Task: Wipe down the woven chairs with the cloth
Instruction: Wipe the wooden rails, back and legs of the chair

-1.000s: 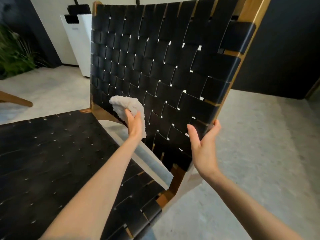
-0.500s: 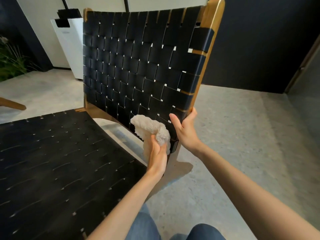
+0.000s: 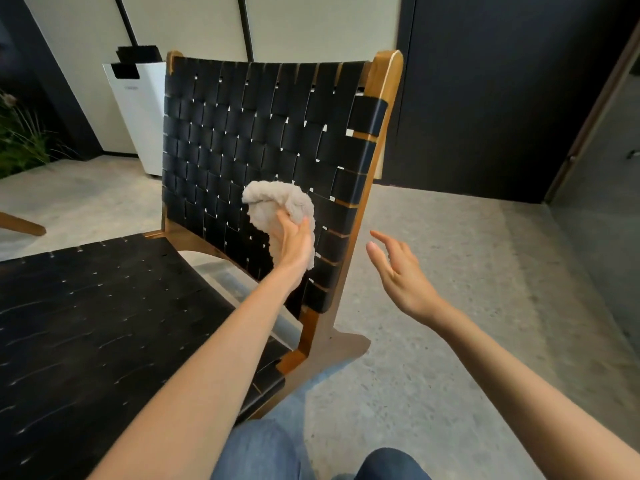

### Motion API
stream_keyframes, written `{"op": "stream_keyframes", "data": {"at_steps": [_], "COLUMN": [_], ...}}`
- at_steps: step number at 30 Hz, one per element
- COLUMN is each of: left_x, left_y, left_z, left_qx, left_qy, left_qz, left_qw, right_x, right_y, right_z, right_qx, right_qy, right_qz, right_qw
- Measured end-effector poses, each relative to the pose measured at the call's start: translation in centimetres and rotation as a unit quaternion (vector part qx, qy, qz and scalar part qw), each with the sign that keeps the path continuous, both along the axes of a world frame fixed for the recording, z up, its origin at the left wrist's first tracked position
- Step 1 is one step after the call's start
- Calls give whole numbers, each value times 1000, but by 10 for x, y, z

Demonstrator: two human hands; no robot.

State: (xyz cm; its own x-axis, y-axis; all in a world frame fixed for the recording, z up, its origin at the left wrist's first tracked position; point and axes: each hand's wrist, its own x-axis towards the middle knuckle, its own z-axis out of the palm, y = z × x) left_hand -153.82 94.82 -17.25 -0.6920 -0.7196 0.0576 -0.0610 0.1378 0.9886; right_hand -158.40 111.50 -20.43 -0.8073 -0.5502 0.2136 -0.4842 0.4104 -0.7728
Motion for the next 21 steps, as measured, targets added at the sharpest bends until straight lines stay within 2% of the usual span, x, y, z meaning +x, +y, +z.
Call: {"op": "stream_keyframes", "data": {"at_steps": [3, 8, 11, 14, 17, 21], "left_x": [5, 49, 74, 88, 86, 77], "left_y": [11, 45, 52, 53, 52, 52], "left_z": [-15, -40, -43, -31, -7, 32], "left_qx": [-19, -59, -73, -93, -103, -148], "left_qy": [1, 20, 0, 18, 42, 20], "left_qz": [-18, -157, -220, -230, -224, -324], "left_qw": [1000, 986, 973, 969, 968, 934], "right_x": [-1, 11, 21, 29, 33, 37], "right_y": [7, 2, 3, 15, 29, 48], "right_z": [0, 0, 9, 21, 32, 43], "right_qx": [-22, -80, -103, -105, -111, -87], "right_qy": [-13, -16, -50, -104, -131, -87], "right_qz": [-15, -44, 34, 145, 167, 148], "right_qw": [1000, 996, 993, 978, 971, 981]}}
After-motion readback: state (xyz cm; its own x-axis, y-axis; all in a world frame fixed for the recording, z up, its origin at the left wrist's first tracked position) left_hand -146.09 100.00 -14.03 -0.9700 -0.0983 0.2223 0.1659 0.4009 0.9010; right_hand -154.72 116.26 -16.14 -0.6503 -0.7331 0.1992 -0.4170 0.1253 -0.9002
